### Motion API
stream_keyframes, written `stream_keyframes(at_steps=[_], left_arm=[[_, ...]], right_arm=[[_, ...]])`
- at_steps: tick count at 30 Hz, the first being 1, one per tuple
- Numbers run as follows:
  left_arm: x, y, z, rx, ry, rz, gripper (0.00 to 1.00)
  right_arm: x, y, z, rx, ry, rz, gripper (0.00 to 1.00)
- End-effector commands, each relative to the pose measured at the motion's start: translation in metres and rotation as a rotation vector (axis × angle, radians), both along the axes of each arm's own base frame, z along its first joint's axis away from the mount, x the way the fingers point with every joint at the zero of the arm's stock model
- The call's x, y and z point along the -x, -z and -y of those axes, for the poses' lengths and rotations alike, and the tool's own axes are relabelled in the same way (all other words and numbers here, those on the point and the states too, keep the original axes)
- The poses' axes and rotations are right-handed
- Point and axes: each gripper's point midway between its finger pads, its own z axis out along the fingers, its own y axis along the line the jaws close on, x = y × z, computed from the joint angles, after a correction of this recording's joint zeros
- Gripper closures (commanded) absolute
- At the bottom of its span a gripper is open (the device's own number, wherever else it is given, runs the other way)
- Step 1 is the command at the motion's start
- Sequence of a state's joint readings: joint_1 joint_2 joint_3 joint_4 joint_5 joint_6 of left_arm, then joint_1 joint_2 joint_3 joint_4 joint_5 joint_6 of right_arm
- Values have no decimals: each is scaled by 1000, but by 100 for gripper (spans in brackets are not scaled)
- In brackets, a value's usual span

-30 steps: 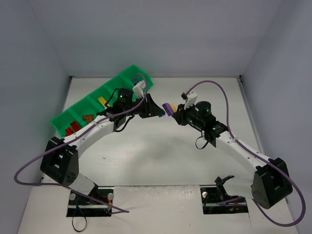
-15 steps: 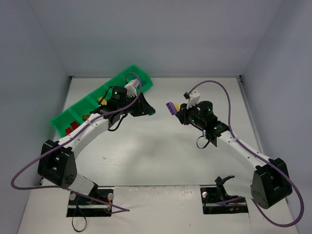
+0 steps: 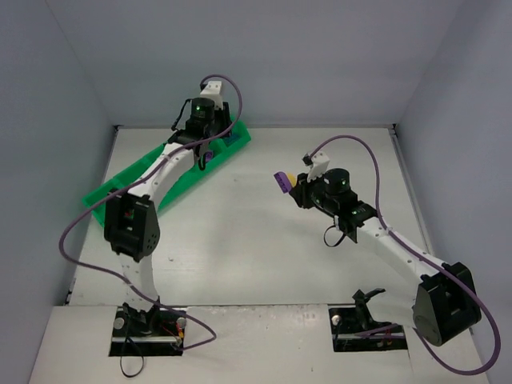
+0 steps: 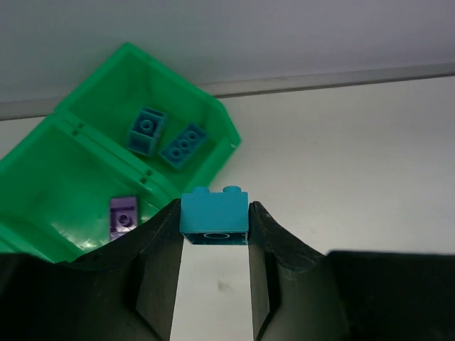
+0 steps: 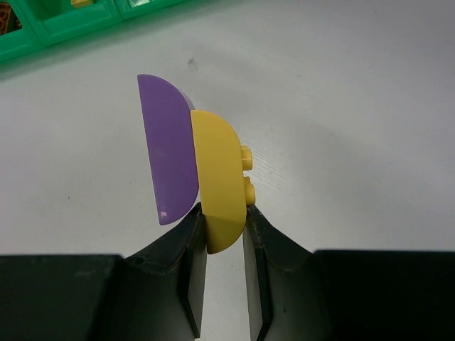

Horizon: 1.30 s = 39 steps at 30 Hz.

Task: Sort the legos into containers by color

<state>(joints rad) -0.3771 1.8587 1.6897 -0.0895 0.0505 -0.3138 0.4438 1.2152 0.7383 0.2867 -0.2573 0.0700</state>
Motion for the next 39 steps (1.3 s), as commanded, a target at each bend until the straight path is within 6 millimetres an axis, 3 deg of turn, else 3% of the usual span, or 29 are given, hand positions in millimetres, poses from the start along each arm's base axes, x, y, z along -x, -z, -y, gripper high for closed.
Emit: stream_keyframes(at_steps=[1,7,8,9,12,13,15,16,17,21,23,26,27,28,29,30,31,32,33,34,35,36,39], left_arm=[[-42,-15,-26,-70,-106,99,98],[-99,2,-26,-96,-130,131,98],[-107,16,-26,-104,-135,122,97],[-114,5,-26,-94,-141,154,97],[-134,7,-29,-72,-160,191,97],[-140,20,-34,-66,-171,176,86],[-147,21,-37,-55,-184,179,73],[-150,32,-39,-54,-190,163,57],[-151,34,-40,-53,-190,158,50],[-147,36,-37,-39,-182,147,28],[-140,18,-36,-12,-177,170,24],[-117,-5,-35,35,-160,175,23],[-101,-37,-33,77,-145,205,23],[-89,-22,-29,88,-114,159,23],[-77,-28,-25,114,-89,147,23],[-55,-54,-15,173,-23,159,23],[-42,-57,-10,197,8,141,23],[-26,-40,-5,212,40,82,23],[-11,-41,5,237,88,62,23],[16,-62,17,299,163,61,23],[33,-45,23,314,193,9,23],[57,-63,32,358,228,16,23],[103,-62,48,418,298,-17,23]], right_arm=[[-4,-34,-3,-54,-10,91,100],[2,-35,-8,-70,-44,75,100],[3,-35,-9,-72,-50,74,100],[5,-34,-9,-74,-56,69,100],[10,-32,-10,-76,-70,54,100],[10,-32,-9,-74,-68,51,100],[13,-31,-9,-69,-74,47,100],[14,-30,-9,-68,-76,43,100],[14,-29,-8,-66,-74,41,100],[14,-29,-7,-58,-70,45,100],[12,-30,-7,-56,-66,46,100],[7,-31,-6,-47,-55,52,100],[5,-32,-6,-46,-51,55,100],[4,-33,-6,-46,-45,57,100],[1,-37,-5,-47,-36,67,100],[-1,-39,-5,-49,-32,76,100],[-2,-41,-5,-50,-26,80,100],[-3,-42,-5,-50,-21,85,100],[-5,-46,-5,-53,-19,94,100],[-6,-47,-4,-56,-13,92,100],[-7,-48,-5,-58,-10,93,100],[-8,-50,-5,-58,-4,96,100],[-10,-53,-6,-71,6,100,100]])
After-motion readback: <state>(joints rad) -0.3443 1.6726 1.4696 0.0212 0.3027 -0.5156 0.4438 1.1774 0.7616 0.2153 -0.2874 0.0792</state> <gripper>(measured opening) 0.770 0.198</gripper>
